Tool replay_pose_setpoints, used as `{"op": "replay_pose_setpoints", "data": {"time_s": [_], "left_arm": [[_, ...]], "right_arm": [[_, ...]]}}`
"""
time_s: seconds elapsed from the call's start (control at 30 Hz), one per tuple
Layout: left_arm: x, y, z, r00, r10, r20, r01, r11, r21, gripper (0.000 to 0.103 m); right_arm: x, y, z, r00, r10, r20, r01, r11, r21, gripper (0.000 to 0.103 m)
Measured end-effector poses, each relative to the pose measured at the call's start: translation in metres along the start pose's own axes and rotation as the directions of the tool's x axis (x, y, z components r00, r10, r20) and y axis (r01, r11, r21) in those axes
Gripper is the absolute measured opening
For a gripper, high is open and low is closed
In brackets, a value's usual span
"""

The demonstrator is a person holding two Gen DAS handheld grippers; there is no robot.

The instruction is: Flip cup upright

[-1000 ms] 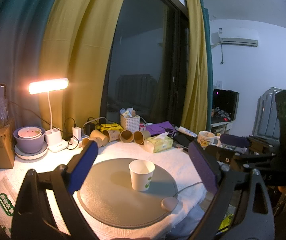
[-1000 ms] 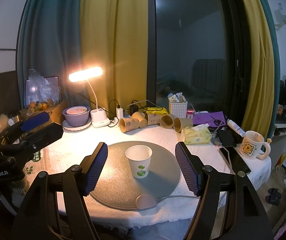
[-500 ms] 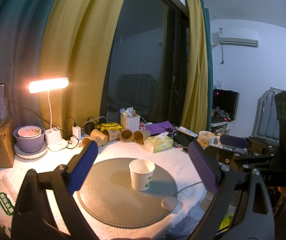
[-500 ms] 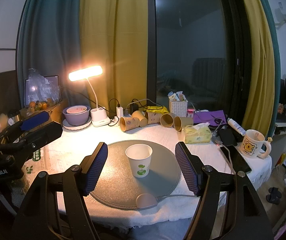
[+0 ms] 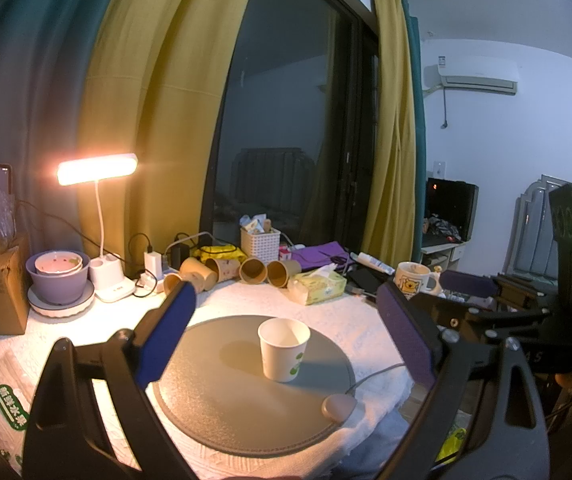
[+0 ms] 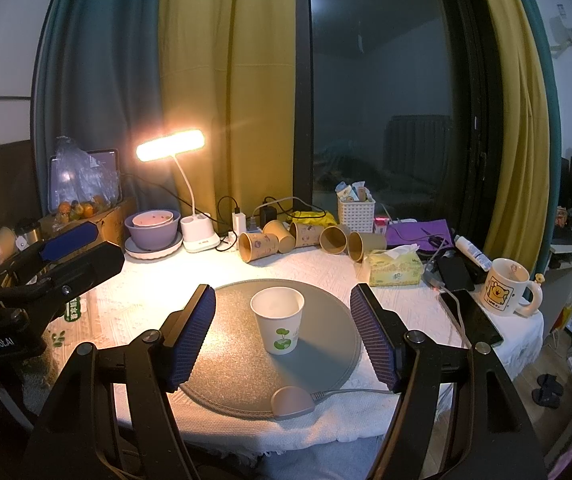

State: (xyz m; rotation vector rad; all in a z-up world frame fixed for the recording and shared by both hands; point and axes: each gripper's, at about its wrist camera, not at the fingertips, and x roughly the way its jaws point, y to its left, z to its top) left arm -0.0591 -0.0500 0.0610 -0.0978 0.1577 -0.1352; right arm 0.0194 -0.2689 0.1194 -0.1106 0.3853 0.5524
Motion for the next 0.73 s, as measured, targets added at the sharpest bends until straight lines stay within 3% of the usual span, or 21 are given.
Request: {"op": "replay_pose_setpoints", "data": {"time_s": [0.73], "left_arm": [[0.0011,0.0005,0.0016,1.0,-0.002,0.022,0.002,1.0,-0.001,0.093]], "right_arm": [[0.001,0.0018,-0.0006,1.0,-0.002,-0.003,0.002,1.0,0.0,0.073]]}}
